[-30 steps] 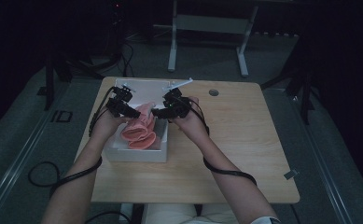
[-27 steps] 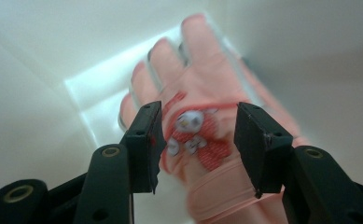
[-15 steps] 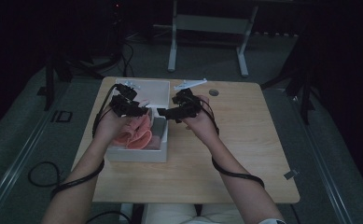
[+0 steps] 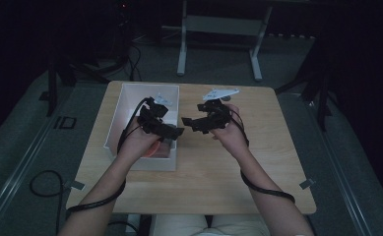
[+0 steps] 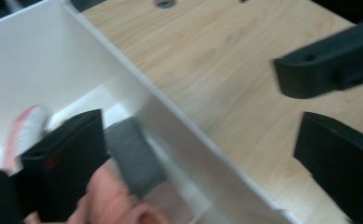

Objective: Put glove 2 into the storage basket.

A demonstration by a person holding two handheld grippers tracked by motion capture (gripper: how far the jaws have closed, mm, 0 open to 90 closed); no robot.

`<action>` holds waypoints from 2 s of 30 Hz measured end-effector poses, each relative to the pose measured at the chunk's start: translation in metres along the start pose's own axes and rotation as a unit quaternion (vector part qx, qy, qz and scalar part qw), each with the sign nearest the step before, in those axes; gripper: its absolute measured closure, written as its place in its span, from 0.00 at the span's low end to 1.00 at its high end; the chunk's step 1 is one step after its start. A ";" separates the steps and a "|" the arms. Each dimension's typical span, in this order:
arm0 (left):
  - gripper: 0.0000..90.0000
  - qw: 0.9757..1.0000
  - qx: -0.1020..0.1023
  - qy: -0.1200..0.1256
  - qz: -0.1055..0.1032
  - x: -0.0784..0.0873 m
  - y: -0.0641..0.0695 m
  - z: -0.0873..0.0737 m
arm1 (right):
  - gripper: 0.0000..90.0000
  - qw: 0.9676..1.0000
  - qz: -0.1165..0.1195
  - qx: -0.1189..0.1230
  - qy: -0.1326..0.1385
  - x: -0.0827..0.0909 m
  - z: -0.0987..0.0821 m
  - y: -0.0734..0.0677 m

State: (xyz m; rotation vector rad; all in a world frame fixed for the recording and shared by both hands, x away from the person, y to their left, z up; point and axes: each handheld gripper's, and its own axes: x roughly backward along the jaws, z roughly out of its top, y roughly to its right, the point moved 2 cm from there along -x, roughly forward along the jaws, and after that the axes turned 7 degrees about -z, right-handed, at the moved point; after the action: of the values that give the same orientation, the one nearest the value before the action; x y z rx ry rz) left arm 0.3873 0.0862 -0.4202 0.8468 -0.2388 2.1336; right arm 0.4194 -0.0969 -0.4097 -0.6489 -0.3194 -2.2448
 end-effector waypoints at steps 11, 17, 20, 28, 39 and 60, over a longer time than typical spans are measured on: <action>0.02 0.999 -0.043 0.023 -0.016 -0.015 0.035 0.002 | 0.17 1.000 -0.018 0.013 -0.009 0.017 -0.024 0.018; 0.02 0.997 -0.061 0.030 -0.037 -0.020 0.055 -0.001 | 0.17 0.999 -0.026 0.021 -0.013 0.026 -0.041 0.023; 0.02 0.996 -0.081 0.028 -0.037 -0.024 0.069 -0.003 | 0.17 0.999 -0.025 0.023 -0.016 0.029 -0.049 0.024; 0.02 0.994 -0.093 0.029 -0.051 -0.036 0.085 -0.013 | 0.17 0.999 -0.022 0.024 -0.026 0.035 -0.073 0.023; 0.02 0.989 -0.126 0.007 -0.072 -0.058 0.102 -0.031 | 0.17 0.998 -0.029 0.030 -0.043 0.035 -0.118 0.024; 0.02 0.982 -0.148 -0.012 -0.116 -0.104 0.128 -0.081 | 0.17 0.996 -0.036 0.031 -0.073 0.018 -0.173 0.021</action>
State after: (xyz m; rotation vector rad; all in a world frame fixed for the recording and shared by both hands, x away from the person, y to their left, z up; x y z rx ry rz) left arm 0.2981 -0.0275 -0.5346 0.6891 -0.4370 1.8148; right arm 0.3638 -0.1935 -0.5447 -0.7818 -0.4904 -2.2503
